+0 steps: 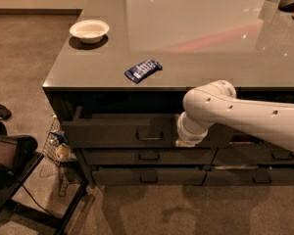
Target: Open top drawer
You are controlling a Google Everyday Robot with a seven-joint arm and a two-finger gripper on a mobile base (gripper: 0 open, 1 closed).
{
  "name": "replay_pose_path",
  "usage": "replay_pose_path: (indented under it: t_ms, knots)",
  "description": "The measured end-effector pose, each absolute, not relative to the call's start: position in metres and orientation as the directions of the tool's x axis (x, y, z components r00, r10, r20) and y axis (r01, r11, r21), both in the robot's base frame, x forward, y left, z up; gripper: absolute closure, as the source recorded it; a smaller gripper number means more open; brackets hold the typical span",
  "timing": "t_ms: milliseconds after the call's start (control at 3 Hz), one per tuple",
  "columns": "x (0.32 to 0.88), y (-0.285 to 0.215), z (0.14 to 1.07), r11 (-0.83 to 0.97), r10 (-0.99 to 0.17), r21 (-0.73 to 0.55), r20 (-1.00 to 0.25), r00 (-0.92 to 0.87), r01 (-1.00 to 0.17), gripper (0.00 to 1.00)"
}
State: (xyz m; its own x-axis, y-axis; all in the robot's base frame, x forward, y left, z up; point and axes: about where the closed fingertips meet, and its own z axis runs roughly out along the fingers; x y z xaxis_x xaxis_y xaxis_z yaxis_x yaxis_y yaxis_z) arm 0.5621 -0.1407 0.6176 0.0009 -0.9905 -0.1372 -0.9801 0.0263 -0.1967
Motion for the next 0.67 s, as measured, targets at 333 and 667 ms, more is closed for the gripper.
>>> replay_pose_path:
  t_ms: [333,667]
  knots:
    - [0.5621,-0.1407,0.6197,0.026,-0.991,-0.197,-0.137,0.001,-0.98,0.92]
    - [0.5621,-0.1407,0.6218,0.026,-0.991,-0.197,-0.137,0.001,-0.98,1.0]
